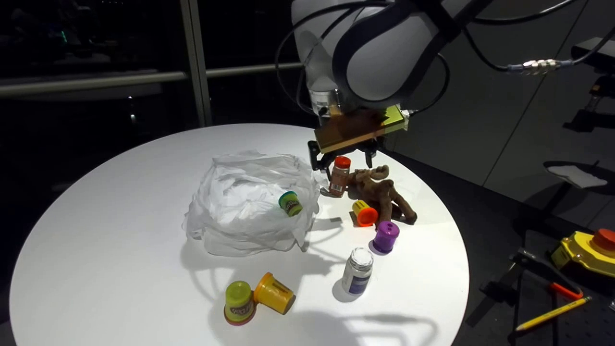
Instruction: Remove the contents from the white plastic and put them on the table
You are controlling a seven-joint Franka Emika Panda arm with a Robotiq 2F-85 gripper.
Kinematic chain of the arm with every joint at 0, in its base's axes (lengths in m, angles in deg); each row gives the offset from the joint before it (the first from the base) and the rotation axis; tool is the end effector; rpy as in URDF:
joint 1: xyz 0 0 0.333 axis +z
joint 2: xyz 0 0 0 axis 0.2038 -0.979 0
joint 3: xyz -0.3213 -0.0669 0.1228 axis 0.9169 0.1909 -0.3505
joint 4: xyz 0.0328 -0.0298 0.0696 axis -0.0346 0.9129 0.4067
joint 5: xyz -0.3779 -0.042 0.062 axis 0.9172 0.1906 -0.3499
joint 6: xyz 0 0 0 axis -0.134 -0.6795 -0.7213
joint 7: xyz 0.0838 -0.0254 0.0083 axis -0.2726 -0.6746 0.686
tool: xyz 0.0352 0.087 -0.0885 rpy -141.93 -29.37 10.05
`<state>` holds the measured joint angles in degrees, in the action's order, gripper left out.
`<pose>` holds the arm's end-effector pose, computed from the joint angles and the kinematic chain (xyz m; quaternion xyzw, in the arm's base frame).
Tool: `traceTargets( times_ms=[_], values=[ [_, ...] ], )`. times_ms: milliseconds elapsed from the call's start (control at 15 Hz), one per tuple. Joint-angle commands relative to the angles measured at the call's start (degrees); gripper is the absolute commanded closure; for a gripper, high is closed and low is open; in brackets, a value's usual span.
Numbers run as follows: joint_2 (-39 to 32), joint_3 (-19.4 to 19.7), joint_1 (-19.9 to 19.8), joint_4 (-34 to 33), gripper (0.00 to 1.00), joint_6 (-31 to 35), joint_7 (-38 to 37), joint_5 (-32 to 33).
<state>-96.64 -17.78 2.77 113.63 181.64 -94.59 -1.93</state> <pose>0.5983 0.0548 0.2304 0.9323 -0.3051 0.0140 0.1939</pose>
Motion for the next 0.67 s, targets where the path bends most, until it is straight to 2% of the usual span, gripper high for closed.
traceTargets(
  times_ms=[0, 333, 600],
  values=[
    [0.9, -2.7, 1.9, -5.2, 0.0, -1.5, 0.9, 2.4],
    [-7.2, -5.1, 1.7, -16.9, 0.0, 1.1, 8.2, 2.5],
    [-15.6, -4.9, -1.3, -25.2, 0.0, 1.7, 17.8, -1.0]
  ],
)
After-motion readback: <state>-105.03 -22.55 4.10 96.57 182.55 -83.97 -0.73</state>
